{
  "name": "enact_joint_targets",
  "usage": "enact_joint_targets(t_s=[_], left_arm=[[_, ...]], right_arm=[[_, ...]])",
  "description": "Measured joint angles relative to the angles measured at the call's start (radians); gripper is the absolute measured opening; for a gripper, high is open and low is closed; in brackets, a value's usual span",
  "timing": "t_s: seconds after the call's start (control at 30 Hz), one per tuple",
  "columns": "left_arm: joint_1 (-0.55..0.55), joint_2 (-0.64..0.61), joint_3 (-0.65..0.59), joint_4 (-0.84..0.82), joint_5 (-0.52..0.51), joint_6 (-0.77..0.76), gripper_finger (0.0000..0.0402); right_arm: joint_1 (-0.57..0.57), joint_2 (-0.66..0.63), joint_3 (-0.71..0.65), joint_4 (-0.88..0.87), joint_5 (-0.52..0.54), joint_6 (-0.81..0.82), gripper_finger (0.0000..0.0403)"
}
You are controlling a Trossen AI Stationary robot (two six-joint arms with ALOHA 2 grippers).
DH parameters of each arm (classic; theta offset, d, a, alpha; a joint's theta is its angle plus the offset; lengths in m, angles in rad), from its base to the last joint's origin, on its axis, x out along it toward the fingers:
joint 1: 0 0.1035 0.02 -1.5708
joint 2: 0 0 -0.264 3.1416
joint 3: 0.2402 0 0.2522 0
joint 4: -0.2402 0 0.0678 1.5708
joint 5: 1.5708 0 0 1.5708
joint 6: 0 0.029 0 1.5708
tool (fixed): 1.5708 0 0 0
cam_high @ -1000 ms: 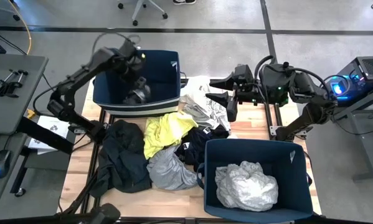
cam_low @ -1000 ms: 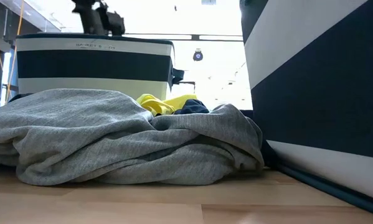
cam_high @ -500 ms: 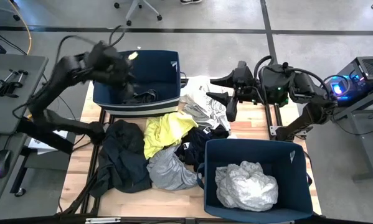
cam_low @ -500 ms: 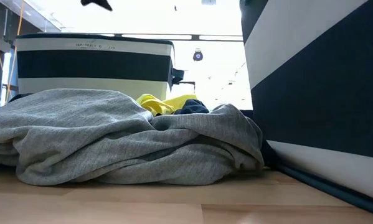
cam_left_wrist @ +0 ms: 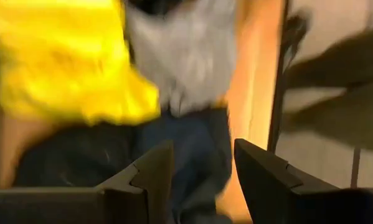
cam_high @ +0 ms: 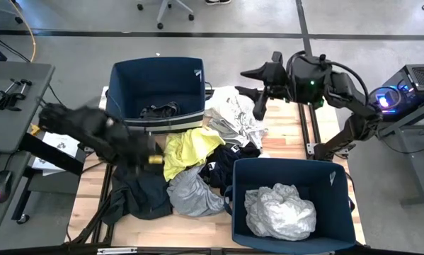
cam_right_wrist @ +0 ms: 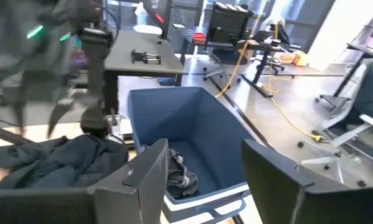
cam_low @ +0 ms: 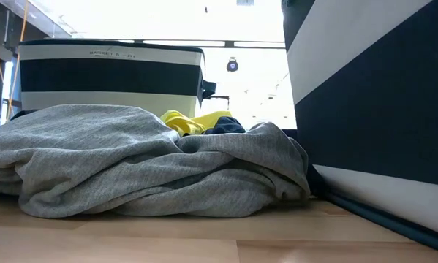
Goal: Sort clothes
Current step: Put the blue shorts into the top blue laundry bin
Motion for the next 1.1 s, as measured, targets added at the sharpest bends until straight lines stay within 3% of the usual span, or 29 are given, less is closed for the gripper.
enact_joint_targets(t_s=[0.1,0.3,0.37,0.57,0.87,1.0,1.1], left_arm=[[-0.075,0.000,-0.156,0.060,0.004,-0.100,0.0157],[-0.132,-0.112,-0.528,0.421,0.005,-0.281,0.0157],[-0.139,-0.126,-0.635,0.527,0.003,-0.261,0.0159],[-0.155,-0.116,-0.880,0.845,-0.002,-0.016,0.0194],[-0.161,-0.029,-1.005,0.883,-0.090,-0.048,0.0257],[-0.174,0.048,-1.017,0.890,-0.125,0.021,0.0245],[-0.192,0.093,-1.013,0.894,-0.166,0.055,0.0203]], right_arm=[[-0.013,0.000,0.000,-0.007,-0.003,0.004,0.0190],[-0.005,0.000,0.000,-0.051,-0.006,0.005,0.0190],[-0.001,0.000,0.000,-0.056,-0.007,0.011,0.0190],[-0.001,0.000,0.000,-0.056,-0.041,0.068,0.0190],[0.023,0.000,0.000,-0.062,-0.046,0.190,0.0190],[0.040,0.000,0.000,-0.061,-0.044,0.215,0.0190],[0.052,0.000,0.000,-0.061,-0.035,0.231,0.0190]])
